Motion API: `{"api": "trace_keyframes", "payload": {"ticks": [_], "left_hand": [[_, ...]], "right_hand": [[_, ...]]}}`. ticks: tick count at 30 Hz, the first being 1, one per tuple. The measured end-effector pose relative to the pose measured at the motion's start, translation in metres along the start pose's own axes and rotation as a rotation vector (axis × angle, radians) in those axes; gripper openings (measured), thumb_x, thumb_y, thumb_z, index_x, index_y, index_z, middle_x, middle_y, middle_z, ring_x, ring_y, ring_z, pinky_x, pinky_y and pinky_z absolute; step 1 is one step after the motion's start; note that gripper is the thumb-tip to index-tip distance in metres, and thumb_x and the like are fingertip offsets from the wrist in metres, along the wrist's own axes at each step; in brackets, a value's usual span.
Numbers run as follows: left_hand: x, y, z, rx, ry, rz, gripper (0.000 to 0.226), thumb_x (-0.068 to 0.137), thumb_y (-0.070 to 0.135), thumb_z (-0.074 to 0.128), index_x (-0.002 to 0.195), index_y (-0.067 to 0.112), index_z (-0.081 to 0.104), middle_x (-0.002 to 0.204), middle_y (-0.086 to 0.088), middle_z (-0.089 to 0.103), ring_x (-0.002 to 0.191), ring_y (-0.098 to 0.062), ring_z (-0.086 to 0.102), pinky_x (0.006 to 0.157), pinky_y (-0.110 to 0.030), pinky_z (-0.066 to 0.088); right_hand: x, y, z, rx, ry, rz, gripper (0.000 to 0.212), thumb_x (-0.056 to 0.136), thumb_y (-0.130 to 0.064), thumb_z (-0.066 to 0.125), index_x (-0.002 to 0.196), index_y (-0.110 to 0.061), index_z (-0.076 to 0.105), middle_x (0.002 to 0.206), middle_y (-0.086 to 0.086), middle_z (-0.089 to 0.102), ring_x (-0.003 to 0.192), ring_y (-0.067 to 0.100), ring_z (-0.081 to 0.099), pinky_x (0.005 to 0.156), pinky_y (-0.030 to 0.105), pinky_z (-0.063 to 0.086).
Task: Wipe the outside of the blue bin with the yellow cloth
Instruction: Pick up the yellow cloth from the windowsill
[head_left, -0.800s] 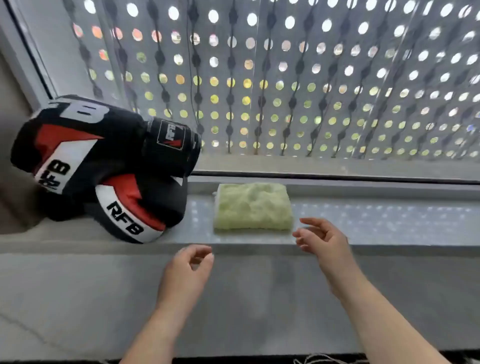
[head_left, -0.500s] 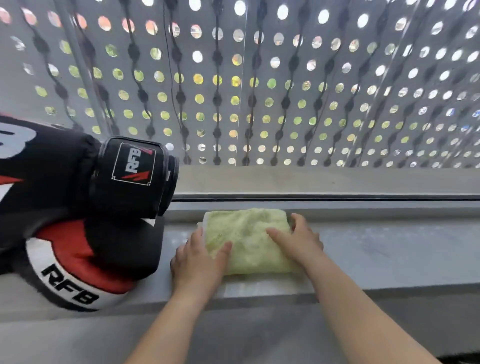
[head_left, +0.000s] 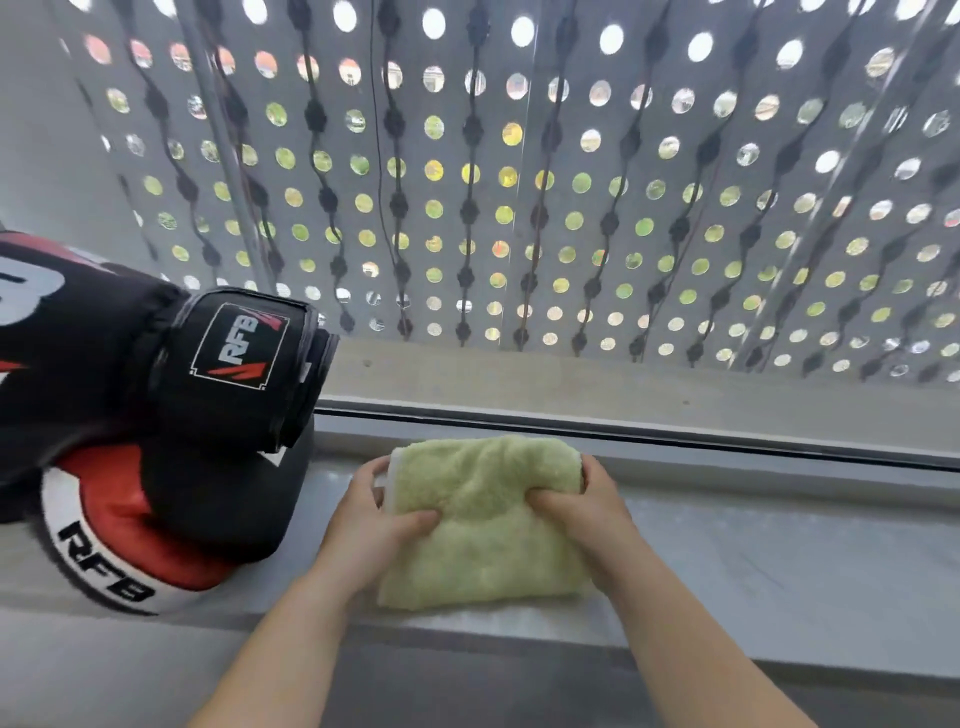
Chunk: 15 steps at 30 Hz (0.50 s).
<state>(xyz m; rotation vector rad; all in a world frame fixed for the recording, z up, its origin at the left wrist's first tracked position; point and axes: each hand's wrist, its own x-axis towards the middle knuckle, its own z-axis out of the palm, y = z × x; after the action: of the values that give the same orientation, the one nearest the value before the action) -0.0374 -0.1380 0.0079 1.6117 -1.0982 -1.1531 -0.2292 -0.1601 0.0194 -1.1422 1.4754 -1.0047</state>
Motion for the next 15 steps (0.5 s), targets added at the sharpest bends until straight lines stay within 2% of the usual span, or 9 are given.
{"api": "trace_keyframes", "payload": {"ticks": [2,5,8,10,12,15], "left_hand": [[-0.012,0.000,-0.001,-0.087,-0.036,0.028,0.068,0.069,0.006,0.072,0.122,0.031,0.037,0.113,-0.001,0.055,0.095,-0.013,0.057,0.066,-0.024,0.045],[-0.034,0.004,-0.005,-0.085,-0.036,0.073,0.083,0.066,0.010,0.076,0.130,0.035,0.030,0.123,0.004,0.046,0.095,-0.004,0.051,0.065,-0.017,0.041],[-0.058,0.011,-0.012,-0.068,-0.052,0.093,0.103,0.047,0.027,0.083,0.132,0.041,0.026,0.125,0.014,0.041,0.089,0.004,0.053,0.063,-0.015,0.041],[-0.075,0.014,-0.018,-0.074,-0.071,0.101,0.103,0.044,0.036,0.086,0.129,0.043,0.027,0.123,0.020,0.044,0.088,0.005,0.061,0.063,-0.014,0.047],[-0.093,0.013,-0.023,-0.079,-0.086,0.090,0.097,0.043,0.040,0.082,0.126,0.042,0.031,0.122,0.019,0.051,0.094,0.010,0.059,0.073,-0.015,0.049],[-0.119,0.008,-0.035,-0.109,-0.071,0.041,0.094,0.044,0.047,0.074,0.129,0.033,0.038,0.123,0.009,0.057,0.105,-0.003,0.059,0.095,-0.031,0.046]], "right_hand": [[-0.007,-0.004,-0.013,0.138,-0.110,-0.059,0.036,0.072,0.000,0.064,0.098,-0.022,0.055,0.091,0.003,0.065,0.082,0.021,0.063,0.063,0.030,0.051],[-0.017,-0.015,-0.029,0.191,-0.281,-0.173,0.039,0.061,-0.009,0.067,0.096,-0.024,0.061,0.085,0.000,0.071,0.078,0.019,0.068,0.059,0.028,0.053],[-0.022,-0.029,-0.040,0.225,-0.447,-0.260,0.035,0.058,-0.008,0.064,0.086,-0.029,0.067,0.075,-0.006,0.072,0.071,0.014,0.068,0.056,0.025,0.053],[-0.024,-0.036,-0.042,0.233,-0.562,-0.285,0.038,0.057,-0.007,0.064,0.088,-0.028,0.067,0.074,-0.006,0.072,0.071,0.014,0.068,0.057,0.026,0.053],[-0.028,-0.042,-0.037,0.212,-0.692,-0.296,0.041,0.057,-0.006,0.065,0.091,-0.029,0.067,0.076,-0.006,0.072,0.073,0.015,0.067,0.058,0.026,0.054],[-0.041,-0.046,-0.018,0.158,-0.859,-0.302,0.042,0.058,-0.006,0.065,0.093,-0.030,0.067,0.080,-0.008,0.071,0.078,0.014,0.067,0.061,0.026,0.054]]}}
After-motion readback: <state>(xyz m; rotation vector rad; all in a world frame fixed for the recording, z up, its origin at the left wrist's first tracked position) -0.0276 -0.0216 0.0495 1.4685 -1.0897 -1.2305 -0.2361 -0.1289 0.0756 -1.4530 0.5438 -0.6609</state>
